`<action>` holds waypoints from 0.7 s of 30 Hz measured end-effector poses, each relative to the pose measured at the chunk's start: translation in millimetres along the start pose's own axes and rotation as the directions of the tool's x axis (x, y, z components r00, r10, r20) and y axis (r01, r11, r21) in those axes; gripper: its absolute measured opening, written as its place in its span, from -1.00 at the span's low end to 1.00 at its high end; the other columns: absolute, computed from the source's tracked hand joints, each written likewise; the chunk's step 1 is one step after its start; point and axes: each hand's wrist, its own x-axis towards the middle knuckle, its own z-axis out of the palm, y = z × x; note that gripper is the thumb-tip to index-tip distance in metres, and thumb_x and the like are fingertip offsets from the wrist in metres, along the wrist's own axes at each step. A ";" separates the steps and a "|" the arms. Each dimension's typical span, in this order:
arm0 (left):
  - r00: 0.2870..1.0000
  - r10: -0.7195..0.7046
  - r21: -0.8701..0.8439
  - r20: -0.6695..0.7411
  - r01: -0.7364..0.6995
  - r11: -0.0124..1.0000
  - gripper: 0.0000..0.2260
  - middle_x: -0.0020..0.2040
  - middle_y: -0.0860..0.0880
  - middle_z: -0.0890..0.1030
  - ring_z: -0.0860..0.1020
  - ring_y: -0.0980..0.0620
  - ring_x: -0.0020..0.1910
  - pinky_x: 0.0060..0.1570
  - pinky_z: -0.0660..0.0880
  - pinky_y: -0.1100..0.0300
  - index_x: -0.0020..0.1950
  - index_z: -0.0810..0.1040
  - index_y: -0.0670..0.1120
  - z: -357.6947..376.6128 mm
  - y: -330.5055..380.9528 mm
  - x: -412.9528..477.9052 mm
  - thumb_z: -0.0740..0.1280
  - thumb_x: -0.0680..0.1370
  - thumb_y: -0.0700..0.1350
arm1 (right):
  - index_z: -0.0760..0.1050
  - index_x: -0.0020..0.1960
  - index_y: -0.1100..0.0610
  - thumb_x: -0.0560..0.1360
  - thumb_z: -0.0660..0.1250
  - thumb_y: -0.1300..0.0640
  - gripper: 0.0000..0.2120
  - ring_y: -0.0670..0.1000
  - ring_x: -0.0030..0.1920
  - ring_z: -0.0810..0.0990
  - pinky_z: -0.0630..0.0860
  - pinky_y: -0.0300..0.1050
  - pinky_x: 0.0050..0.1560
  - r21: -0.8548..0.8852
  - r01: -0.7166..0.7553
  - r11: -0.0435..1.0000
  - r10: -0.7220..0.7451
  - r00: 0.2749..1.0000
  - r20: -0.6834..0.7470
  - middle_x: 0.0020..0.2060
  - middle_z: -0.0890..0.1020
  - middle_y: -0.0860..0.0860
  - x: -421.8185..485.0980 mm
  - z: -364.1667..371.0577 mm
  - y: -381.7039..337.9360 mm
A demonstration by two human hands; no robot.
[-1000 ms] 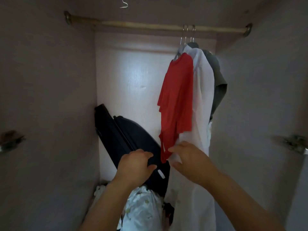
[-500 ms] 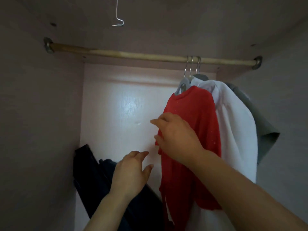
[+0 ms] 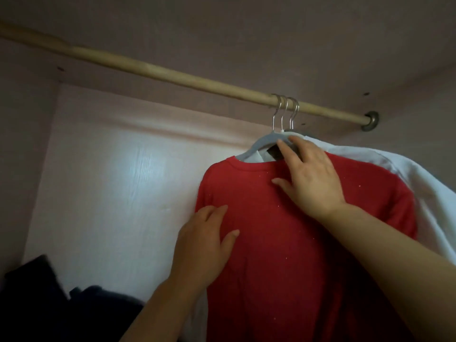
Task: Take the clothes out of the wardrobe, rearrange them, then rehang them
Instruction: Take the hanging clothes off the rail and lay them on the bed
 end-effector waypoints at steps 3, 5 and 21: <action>1.000 0.006 0.005 -0.027 -0.006 1.000 -0.51 0.41 -0.01 0.35 0.31 0.02 0.37 0.33 0.24 0.16 0.46 0.28 0.01 7.8 4.0 15.6 0.24 0.55 0.09 | 0.32 0.39 0.29 0.25 0.56 0.01 -0.18 0.26 0.30 0.41 0.30 0.10 0.32 0.010 -0.047 0.999 0.047 0.998 0.034 0.31 0.42 0.25 -1.5 13.3 22.9; 0.999 0.027 0.028 -0.036 -0.026 0.999 -0.50 0.41 -0.03 0.35 0.30 0.00 0.37 0.34 0.22 0.13 0.46 0.29 -0.02 11.1 8.1 26.5 0.25 0.55 0.08 | 0.30 0.40 0.28 0.27 0.54 -0.02 -0.17 0.25 0.30 0.40 0.29 0.09 0.33 0.040 -0.076 0.996 0.075 0.997 0.027 0.32 0.42 0.23 -0.3 20.2 33.4; 0.958 0.183 0.353 -0.219 -0.098 0.931 -0.27 0.45 -0.04 0.26 0.16 -0.03 0.45 0.42 0.00 0.02 0.51 0.10 -0.07 -1.6 36.2 130.5 0.25 0.48 0.25 | 0.39 0.35 0.22 0.28 0.50 -0.12 -0.24 0.29 0.00 0.49 0.41 0.13 0.03 0.133 -0.040 0.990 0.068 0.975 -0.211 0.07 0.53 0.23 34.8 18.4 55.5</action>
